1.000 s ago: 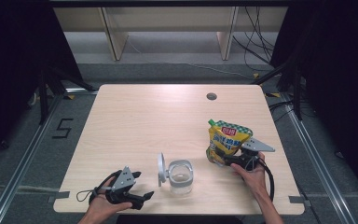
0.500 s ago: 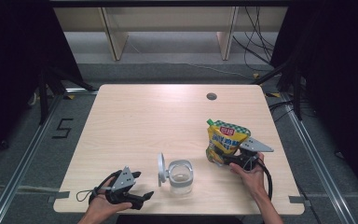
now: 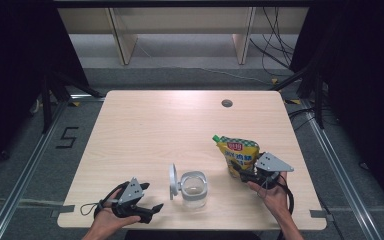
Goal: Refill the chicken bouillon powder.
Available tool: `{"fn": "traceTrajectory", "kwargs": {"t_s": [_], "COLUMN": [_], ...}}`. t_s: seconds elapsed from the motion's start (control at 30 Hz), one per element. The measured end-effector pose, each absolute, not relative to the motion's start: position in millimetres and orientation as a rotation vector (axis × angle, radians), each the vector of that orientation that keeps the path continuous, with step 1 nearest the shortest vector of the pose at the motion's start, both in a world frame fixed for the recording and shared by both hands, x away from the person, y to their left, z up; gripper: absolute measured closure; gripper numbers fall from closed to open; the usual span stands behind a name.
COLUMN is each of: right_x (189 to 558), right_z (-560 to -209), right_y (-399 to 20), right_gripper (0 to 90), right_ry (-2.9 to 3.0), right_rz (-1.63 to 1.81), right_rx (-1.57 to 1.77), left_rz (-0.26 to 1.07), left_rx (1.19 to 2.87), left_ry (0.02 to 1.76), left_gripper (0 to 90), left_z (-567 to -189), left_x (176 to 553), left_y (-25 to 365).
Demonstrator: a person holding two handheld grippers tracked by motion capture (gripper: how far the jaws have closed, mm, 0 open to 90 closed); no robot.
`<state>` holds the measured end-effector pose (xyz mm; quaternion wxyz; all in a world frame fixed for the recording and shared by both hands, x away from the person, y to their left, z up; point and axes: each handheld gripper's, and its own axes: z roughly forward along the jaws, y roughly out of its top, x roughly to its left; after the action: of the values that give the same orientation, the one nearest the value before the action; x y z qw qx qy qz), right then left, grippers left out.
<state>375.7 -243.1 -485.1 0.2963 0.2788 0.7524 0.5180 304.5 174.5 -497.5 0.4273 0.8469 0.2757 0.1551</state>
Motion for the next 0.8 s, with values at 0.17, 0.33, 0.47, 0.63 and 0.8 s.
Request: {"fn": "traceTrajectory", "kwargs": {"t_s": [0.17,0.33,0.47,0.63,0.8], "right_x": [366,354,339,327,316], "right_z": [-478,-472,-464,-460,-456], "right_y": [-241,-235,-230,-226,-222], "right_gripper": [36.7,36.8,36.9,36.9,36.9], "right_ry": [2.001,2.003,2.014,2.026,2.037], "right_rz": [1.321,1.268,1.234,1.154,1.036], "right_rx": [0.685,0.603,0.538,0.466,0.351], "left_rz": [0.383,0.387,0.393,0.367,0.388], "left_rx": [2.104,2.098,2.101,2.104,2.117], "left_ry": [0.715,0.692,0.690,0.723,0.697], "left_gripper": [16.8,16.7,16.7,16.7,16.7], "left_z": [-498,-498,-499,-499,-498], "left_x": [303,305,305,303,304], "left_y": [174,175,175,174,174]}}
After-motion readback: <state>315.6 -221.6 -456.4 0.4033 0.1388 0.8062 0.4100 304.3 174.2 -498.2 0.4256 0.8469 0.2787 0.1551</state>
